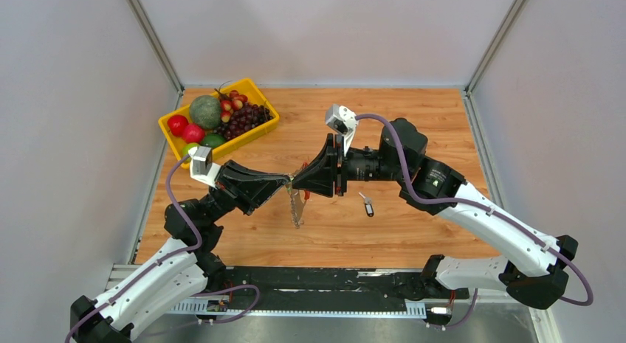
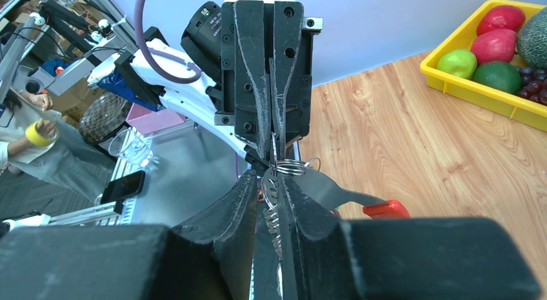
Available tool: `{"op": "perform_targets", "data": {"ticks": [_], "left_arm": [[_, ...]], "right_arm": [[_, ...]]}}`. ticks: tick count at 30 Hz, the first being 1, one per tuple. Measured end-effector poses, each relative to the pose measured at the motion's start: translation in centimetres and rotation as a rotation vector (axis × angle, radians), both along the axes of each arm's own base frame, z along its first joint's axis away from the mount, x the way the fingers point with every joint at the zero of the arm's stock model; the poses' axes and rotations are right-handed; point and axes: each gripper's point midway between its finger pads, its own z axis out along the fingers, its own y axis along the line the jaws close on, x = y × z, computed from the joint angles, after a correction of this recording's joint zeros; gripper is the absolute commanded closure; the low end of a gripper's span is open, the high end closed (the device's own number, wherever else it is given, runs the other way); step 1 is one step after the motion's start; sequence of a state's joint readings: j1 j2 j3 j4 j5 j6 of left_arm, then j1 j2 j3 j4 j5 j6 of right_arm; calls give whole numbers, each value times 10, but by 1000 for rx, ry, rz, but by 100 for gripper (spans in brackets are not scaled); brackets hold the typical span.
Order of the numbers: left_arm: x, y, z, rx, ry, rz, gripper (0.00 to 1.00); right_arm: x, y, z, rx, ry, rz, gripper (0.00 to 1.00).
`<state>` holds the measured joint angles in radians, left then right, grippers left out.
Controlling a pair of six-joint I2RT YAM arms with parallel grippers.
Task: Put the keys on the keyring
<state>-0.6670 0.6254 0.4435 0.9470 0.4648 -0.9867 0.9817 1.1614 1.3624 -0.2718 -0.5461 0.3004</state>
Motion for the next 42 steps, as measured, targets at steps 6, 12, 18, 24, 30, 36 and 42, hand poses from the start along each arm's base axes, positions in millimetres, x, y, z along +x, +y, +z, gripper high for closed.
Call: {"op": "perform_targets", "data": {"ticks": [6,12,18,24,30,36,42], "left_arm": [[0,0,-1,-1,4,-2,100],[-1,1,0,-5,2,-4,100],[-2,2,2,-11,-2,-7,100],[-3,2,3,-15,-2,-8,100],[-4,3,3,-19,-3,-9,100],[-5,4,3,-19,-2,-9,100],[-8,5,4,-18,-8,-14,100]], "right_arm": [[0,1,0,-1,-12,-4,76],[-1,2,1,1,-20,-10,78],[-1,2,3,4,-28,-16,80],[0,3,4,5,-41,-24,76],[0,4,5,7,-50,-30,74],[-1,4,5,8,-57,-34,74],[2,2,7,12,-72,-53,73]]}}
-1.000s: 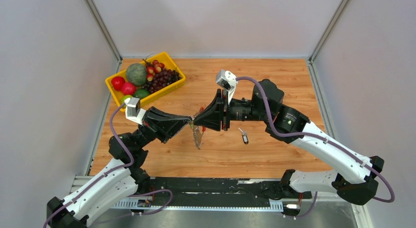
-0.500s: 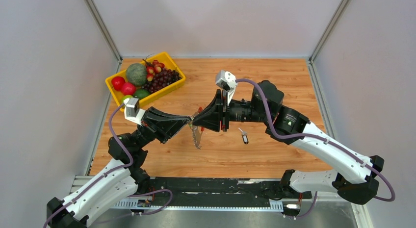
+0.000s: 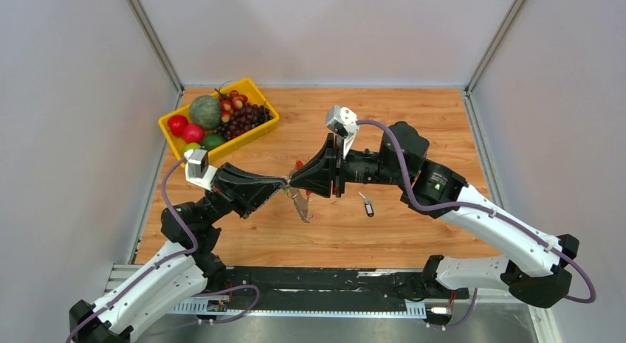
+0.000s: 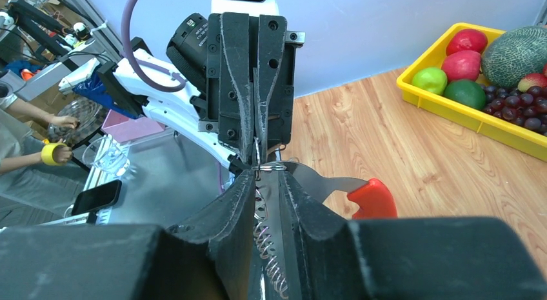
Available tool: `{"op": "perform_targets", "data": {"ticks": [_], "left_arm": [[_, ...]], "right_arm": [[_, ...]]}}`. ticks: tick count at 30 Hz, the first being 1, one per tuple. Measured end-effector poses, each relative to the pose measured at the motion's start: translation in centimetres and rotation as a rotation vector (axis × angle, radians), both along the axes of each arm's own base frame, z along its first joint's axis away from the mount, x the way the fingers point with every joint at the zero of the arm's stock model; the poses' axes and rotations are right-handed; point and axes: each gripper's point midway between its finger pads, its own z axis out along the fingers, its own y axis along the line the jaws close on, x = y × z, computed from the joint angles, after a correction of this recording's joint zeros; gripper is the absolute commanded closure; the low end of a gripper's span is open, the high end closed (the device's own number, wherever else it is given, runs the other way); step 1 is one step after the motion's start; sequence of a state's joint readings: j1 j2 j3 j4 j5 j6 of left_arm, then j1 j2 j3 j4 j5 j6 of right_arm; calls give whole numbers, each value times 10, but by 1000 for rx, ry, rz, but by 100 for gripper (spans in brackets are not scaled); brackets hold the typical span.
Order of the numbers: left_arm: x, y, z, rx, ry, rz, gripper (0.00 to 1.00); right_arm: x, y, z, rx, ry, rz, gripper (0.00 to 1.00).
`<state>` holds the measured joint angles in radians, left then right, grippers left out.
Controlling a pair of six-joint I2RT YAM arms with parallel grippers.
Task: Put the keys on the keyring
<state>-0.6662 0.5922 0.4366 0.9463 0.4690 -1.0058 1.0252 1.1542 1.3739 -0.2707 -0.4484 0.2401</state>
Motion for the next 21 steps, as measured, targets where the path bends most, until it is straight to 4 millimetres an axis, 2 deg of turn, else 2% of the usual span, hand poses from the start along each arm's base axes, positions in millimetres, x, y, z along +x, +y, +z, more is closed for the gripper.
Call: {"op": "perform_targets", "data": {"ticks": [21], "left_arm": [[-1,-1,-4,17,10,-5,100]], "right_arm": [[-6,3,11,33,-26,17,74]]}}
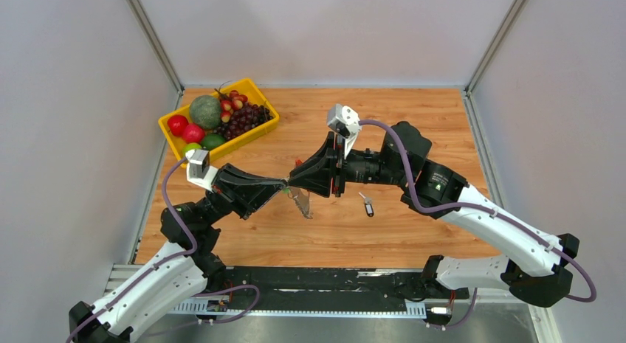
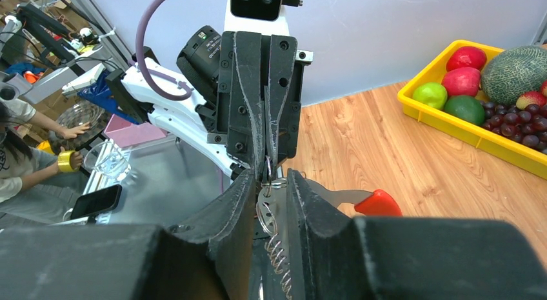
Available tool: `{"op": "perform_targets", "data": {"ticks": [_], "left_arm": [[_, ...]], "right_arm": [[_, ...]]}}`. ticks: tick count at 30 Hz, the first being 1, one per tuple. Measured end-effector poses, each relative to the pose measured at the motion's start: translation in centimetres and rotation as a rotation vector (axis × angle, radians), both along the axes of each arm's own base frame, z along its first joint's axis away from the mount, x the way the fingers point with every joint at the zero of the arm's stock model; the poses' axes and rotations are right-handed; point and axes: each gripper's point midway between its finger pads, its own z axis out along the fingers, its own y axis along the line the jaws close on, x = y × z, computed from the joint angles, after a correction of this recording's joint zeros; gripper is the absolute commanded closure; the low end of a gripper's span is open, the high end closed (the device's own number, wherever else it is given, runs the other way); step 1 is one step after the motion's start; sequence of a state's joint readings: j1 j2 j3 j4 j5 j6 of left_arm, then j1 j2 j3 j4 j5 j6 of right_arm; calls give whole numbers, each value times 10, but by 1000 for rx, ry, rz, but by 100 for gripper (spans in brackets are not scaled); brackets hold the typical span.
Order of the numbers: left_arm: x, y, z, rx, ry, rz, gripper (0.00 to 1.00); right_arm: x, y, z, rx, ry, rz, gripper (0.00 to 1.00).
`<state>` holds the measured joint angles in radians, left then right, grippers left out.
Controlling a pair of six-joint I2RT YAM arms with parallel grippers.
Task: Put the keys on the keyring
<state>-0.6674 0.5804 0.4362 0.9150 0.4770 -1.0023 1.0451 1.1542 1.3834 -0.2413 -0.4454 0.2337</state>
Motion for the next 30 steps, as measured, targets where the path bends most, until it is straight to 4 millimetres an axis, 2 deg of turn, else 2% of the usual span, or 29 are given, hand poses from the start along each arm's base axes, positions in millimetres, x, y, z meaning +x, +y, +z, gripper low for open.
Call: {"op": "perform_targets", "data": {"ticks": [11,30], "left_arm": [[-1,2,1,-2,0,8,100],[-2,3,2,-8,-6,8,100]], "right_arm": [[0,0,-6,-12,6,-4,77],[-1,5,-1,4,-14,-1,87]]}}
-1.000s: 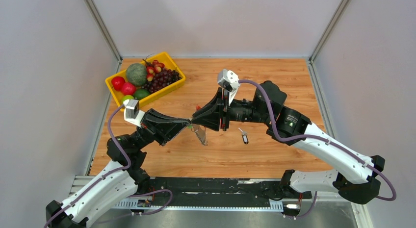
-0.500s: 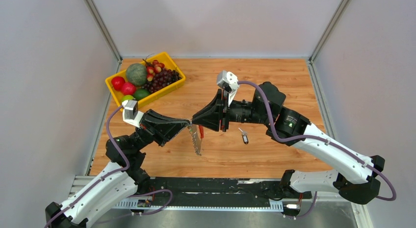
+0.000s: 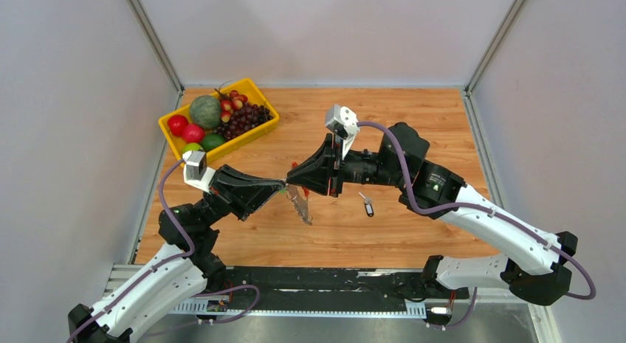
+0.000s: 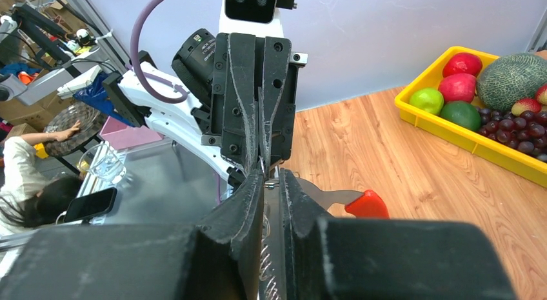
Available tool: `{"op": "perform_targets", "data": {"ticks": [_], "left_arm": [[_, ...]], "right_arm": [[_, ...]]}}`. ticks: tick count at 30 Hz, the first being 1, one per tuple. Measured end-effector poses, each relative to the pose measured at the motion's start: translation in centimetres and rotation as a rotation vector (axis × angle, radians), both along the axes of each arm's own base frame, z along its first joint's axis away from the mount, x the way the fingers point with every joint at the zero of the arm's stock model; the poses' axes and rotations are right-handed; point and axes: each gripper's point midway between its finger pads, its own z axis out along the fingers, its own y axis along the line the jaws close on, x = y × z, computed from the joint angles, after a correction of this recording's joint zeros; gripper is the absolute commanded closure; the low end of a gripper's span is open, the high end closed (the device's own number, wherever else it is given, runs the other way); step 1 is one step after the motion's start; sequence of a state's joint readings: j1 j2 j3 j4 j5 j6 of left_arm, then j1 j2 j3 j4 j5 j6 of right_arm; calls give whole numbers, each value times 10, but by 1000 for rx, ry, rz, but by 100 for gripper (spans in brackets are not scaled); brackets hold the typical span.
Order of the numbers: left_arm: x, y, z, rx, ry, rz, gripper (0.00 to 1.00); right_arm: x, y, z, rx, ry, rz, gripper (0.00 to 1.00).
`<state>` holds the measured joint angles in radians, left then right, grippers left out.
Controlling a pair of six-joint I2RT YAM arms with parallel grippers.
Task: Put the keys on the keyring
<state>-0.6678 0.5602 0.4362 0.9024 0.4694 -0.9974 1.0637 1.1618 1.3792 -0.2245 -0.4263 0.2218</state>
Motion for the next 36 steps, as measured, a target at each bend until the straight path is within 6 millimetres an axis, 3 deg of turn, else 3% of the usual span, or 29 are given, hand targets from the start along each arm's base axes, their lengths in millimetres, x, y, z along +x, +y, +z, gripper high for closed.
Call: {"op": "perform_targets", "data": {"ticks": [6,9,22,25,27,31,36], "left_arm": [[0,0,0,0,1,0,100],[0,0,0,1,2,0,100],[2,-2,-7,33,9,18,100],[4,-3,-10,43,13,23,100],[7,-4,-12,50,20,36,100],[14,-5,-18,67,45,54,100],[15,-6,-17,74,47,61,100]], "right_arm": [[1,1,1,3,-10,-5,92],[1,1,1,3,-16,-5,100],[-4,0,-2,-11,-59,-27,99],[-3,-4,-6,-22,-63,-48,67],[-6,-7,-9,-32,-58,-50,59],[-17,-18,-12,-43,-56,-36,52],[-26,-36,1,-7,-68,-34,51]]}}
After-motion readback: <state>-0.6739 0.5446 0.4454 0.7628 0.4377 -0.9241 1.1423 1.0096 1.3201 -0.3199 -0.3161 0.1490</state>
